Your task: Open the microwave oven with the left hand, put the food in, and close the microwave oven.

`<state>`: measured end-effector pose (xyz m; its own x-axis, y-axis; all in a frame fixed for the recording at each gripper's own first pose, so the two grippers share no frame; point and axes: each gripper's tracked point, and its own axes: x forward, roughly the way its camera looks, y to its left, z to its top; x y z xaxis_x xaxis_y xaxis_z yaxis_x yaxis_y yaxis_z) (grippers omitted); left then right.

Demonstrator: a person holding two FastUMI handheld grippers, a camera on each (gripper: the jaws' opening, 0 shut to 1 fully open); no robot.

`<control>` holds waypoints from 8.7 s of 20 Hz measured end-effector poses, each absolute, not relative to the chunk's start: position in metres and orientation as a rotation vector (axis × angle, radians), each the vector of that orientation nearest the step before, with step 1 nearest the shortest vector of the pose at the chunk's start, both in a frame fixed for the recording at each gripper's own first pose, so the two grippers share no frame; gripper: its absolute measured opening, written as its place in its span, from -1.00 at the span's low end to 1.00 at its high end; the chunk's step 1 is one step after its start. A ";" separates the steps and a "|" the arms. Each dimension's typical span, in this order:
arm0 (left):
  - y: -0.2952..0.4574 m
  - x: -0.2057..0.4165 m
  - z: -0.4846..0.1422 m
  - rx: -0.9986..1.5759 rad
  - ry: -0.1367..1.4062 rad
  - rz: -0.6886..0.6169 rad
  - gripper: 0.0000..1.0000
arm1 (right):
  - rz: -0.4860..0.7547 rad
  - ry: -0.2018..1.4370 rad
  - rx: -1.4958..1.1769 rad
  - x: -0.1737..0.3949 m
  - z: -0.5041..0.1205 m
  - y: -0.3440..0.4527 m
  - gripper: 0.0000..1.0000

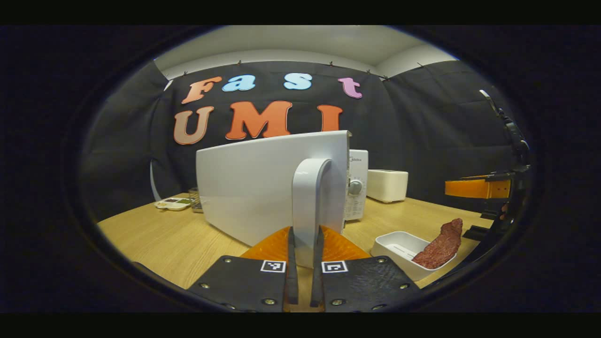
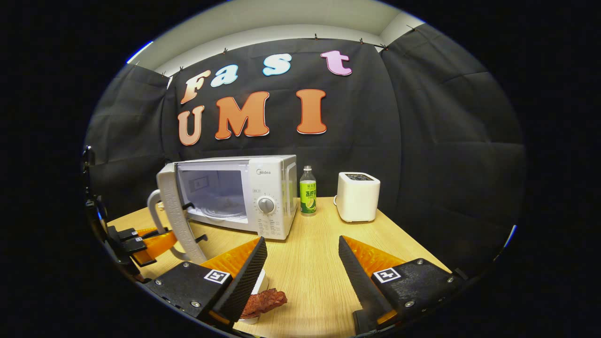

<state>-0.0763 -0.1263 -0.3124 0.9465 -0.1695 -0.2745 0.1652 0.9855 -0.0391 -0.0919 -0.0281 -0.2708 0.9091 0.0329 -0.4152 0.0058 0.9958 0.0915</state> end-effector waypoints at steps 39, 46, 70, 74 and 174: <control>0.169 -0.186 -0.270 0.095 0.290 0.086 0.63 | -0.025 0.651 0.159 -0.138 -0.335 -0.014 0.83; 0.201 -0.187 -0.247 0.043 0.229 0.188 0.63 | 0.031 0.698 0.320 -0.145 -0.342 0.008 0.33; 0.195 -0.155 -0.231 0.044 0.212 0.195 0.63 | 0.074 0.631 0.651 -0.113 -0.315 0.039 -0.73; 0.196 -0.151 -0.231 0.073 0.217 0.191 0.69 | 0.099 0.567 0.621 -0.087 -0.287 0.049 -0.73; -0.103 -0.028 -0.286 -0.046 0.331 -0.273 0.51 | 0.062 0.295 0.168 -0.011 -0.224 -0.012 0.84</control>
